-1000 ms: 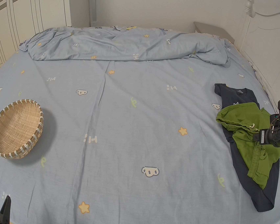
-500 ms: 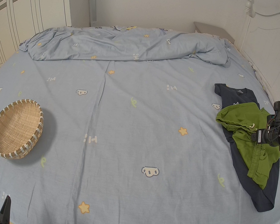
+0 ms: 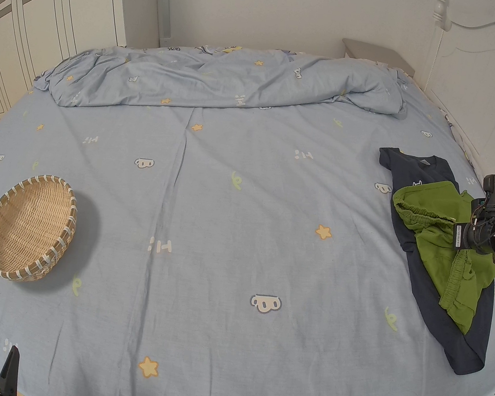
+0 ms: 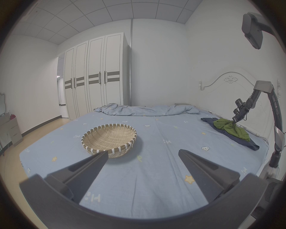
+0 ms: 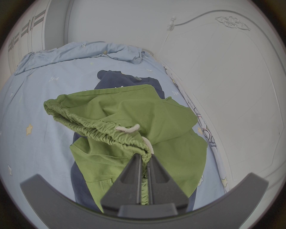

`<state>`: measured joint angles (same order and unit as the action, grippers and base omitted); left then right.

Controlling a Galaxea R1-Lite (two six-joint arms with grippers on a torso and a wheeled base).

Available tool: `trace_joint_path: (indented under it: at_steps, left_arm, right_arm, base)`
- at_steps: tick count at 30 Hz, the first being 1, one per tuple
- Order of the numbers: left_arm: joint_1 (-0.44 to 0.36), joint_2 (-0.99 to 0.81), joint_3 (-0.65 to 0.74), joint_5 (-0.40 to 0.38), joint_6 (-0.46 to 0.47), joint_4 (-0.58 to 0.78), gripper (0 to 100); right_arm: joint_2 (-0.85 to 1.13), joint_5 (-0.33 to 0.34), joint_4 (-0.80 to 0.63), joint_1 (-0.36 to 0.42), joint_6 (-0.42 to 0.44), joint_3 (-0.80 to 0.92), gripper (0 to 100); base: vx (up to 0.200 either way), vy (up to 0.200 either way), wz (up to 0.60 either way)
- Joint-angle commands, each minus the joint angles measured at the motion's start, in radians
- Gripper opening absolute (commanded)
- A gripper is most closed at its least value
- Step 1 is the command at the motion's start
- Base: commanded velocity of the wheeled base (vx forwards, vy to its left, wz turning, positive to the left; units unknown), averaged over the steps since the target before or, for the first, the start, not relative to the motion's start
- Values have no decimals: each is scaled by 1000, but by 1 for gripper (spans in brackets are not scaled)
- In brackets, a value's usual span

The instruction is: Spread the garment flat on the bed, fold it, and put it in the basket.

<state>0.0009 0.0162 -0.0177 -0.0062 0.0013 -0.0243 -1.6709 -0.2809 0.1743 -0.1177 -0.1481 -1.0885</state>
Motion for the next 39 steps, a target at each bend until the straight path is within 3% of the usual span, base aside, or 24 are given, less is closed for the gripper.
trace_joint_path:
  at_steps: [1, 5, 9, 10, 11, 12, 14, 16, 24, 25, 30, 33, 35, 39]
  left_arm:
    - [1, -16, 18, 0, 0, 0, 100]
    - [1, -16, 18, 0, 0, 0, 100]
    - [1, -16, 18, 0, 0, 0, 100]
    - [-1, -16, 18, 0, 0, 0, 100]
    - [1, -16, 18, 0, 0, 0, 100]
    - [1, -16, 18, 0, 0, 0, 100]
    - [1, -16, 18, 0, 0, 0, 100]
    - [1, -16, 18, 0, 0, 0, 100]
    - [-1, -16, 18, 0, 0, 0, 100]
    - [-1, -16, 18, 0, 0, 0, 100]
    - [-1, -16, 18, 0, 0, 0, 100]
    - [1, -16, 18, 0, 0, 0, 100]
    - [1, -16, 18, 0, 0, 0, 100]
    - [1, -16, 18, 0, 0, 0, 100]
  right_arm:
    - [20, 2, -29, 4, 5, -24, 0]
    - [69, 8, -134, 19, 64, -82, 0]
    - [157, 106, -417, 69, 200, -237, 0]
    - [195, 196, -568, 79, 265, -337, 0]
    - [201, 224, -605, 82, 280, -363, 0]
    - [223, 319, -713, 87, 331, -441, 0]
    - [247, 436, -811, 93, 394, -522, 0]
    - [266, 496, -860, 119, 449, -554, 0]
    - [316, 493, -831, 293, 478, -398, 0]
    - [321, 493, -799, 346, 484, -349, 0]
    - [336, 468, -696, 449, 527, -248, 0]
    - [335, 316, -653, 592, 553, -195, 0]
    - [332, 256, -647, 665, 570, -198, 0]
    - [321, 232, -584, 785, 610, -205, 0]
  base:
    - [0, 0, 0]
    - [0, 0, 0]
    - [0, 0, 0]
    - [0, 0, 0]
    - [0, 0, 0]
    - [0, 0, 0]
    - [0, 0, 0]
    - [0, 0, 0]
    - [0, 0, 0]
    - [0, 0, 0]
    - [0, 0, 0]
    - [0, 0, 0]
    - [0, 0, 0]
    - [0, 0, 0]
